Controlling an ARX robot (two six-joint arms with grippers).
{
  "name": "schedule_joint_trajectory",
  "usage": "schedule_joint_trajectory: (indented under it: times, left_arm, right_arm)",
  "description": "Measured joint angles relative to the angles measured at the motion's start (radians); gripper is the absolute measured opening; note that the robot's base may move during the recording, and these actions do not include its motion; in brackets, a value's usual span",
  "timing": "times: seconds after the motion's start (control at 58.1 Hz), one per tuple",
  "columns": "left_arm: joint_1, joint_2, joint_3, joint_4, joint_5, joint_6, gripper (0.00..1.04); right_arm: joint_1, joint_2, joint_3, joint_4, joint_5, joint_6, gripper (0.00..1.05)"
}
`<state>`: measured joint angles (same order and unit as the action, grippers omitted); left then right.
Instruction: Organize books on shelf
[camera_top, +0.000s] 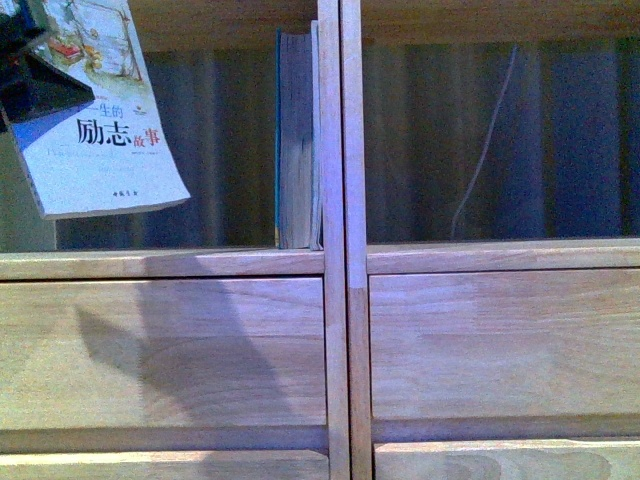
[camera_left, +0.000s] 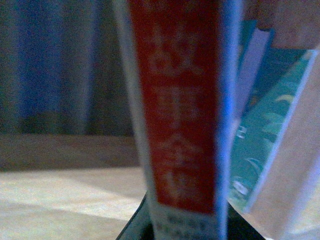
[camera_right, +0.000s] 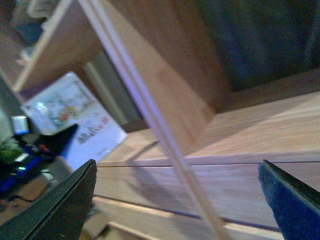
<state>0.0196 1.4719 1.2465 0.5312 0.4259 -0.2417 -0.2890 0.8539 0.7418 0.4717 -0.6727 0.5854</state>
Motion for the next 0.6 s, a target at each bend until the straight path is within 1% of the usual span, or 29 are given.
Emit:
schedule_joint_trajectory:
  times: [0.138, 0.207, 0.327, 0.534, 0.551, 0.585, 0.603]
  left_arm:
    - [-0.026, 0.089, 0.093, 0.019, -0.06, 0.175, 0.07]
    - [-0.045, 0.13, 0.143, 0.016, -0.071, 0.24, 0.07]
    - [-0.085, 0.204, 0.238, -0.02, -0.112, 0.333, 0.07]
    - [-0.133, 0.346, 0.414, -0.084, -0.197, 0.455, 0.07]
    - [-0.135, 0.36, 0.433, -0.092, -0.204, 0.463, 0.07]
    - [-0.14, 0.388, 0.468, -0.101, -0.217, 0.478, 0.07]
    - [-0.143, 0.408, 0.496, -0.111, -0.223, 0.482, 0.07]
  right_arm:
    - [-0.015, -0.072, -0.045, -0.037, 0.071, -0.245, 0.98]
    - [-0.015, -0.085, -0.053, -0.04, 0.074, -0.311, 0.98]
    - [-0.015, -0.092, -0.053, -0.04, 0.075, -0.367, 0.98]
    - [-0.014, -0.093, -0.053, -0.043, 0.084, -0.399, 0.98]
    - [-0.004, -0.099, -0.045, -0.083, 0.125, -0.413, 0.95]
    - [0.026, -0.121, -0.02, -0.222, 0.255, -0.459, 0.89]
    - [0.046, -0.141, -0.018, -0.315, 0.338, -0.483, 0.84]
